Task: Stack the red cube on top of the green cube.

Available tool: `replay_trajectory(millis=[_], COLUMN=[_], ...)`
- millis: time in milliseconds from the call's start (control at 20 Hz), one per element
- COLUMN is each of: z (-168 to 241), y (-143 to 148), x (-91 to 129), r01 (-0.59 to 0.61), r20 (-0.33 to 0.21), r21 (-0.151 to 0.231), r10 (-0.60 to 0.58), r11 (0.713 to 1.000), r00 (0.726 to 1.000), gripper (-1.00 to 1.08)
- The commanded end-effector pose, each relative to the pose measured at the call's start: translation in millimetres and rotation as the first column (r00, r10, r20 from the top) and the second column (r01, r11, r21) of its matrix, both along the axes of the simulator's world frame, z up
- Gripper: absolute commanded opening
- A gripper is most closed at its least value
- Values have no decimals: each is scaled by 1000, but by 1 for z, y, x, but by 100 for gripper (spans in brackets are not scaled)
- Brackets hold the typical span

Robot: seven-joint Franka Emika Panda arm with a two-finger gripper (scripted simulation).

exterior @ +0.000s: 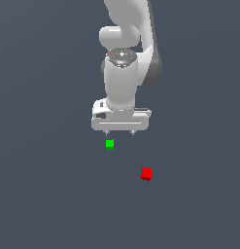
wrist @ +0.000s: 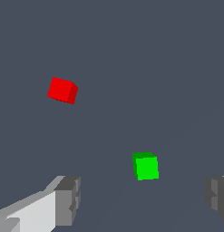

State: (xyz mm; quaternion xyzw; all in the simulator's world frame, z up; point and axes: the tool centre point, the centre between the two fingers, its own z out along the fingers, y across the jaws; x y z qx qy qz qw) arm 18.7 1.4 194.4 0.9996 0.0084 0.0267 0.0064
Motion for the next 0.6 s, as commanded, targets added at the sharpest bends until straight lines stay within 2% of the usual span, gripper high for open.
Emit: replay_trajectory(millis=[0,550], z=[0,-21], y=[0,22], x=[0,15], r01=[0,41], r20=[0,-9], r21=[0,3], r10=[0,-41], r11=[1000,999], r00=[1000,999], gripper=[100,100])
